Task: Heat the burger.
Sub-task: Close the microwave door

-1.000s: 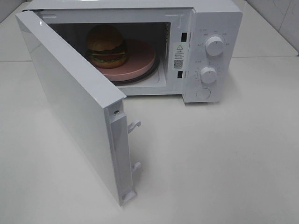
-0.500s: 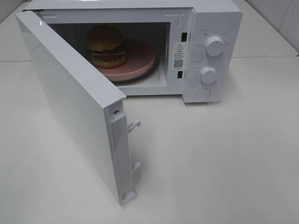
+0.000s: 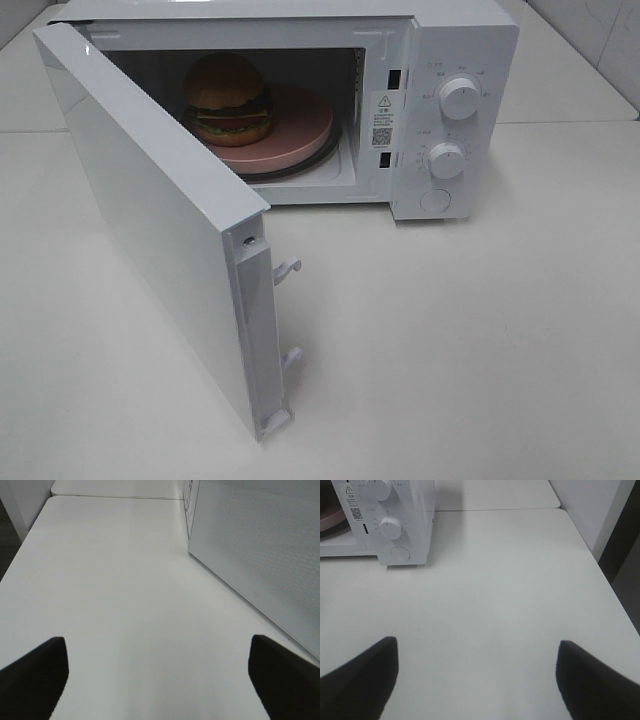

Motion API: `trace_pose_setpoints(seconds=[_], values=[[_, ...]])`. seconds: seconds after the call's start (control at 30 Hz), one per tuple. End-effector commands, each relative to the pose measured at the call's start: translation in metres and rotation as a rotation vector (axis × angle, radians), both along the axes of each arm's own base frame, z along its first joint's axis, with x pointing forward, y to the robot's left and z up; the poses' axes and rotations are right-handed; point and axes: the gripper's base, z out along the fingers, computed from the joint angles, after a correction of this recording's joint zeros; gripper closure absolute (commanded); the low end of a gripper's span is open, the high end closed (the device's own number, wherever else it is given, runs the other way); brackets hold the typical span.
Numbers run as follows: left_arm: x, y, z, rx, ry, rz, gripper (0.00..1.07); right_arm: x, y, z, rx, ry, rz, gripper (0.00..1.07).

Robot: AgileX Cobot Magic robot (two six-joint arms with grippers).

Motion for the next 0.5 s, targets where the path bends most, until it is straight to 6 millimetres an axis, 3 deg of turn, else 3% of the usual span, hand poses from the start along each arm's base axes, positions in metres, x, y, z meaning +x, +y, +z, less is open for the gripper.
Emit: trace_pose_setpoints(seconds=[0.03,0.5], values=[[0.0,-0.0003,0.0012,-0.002,-0.019,-0.002,0.17,-0.0039,0.0001,-0.0004,-0.003,-0.035,-0.008,0.31],[-0.0003,-0.0012,0.0028,-0.018,-0.029,-0.005,0.19,-0.0039,0.0001,-0.0004,-0.003,-0.035,-0.008,0.31]])
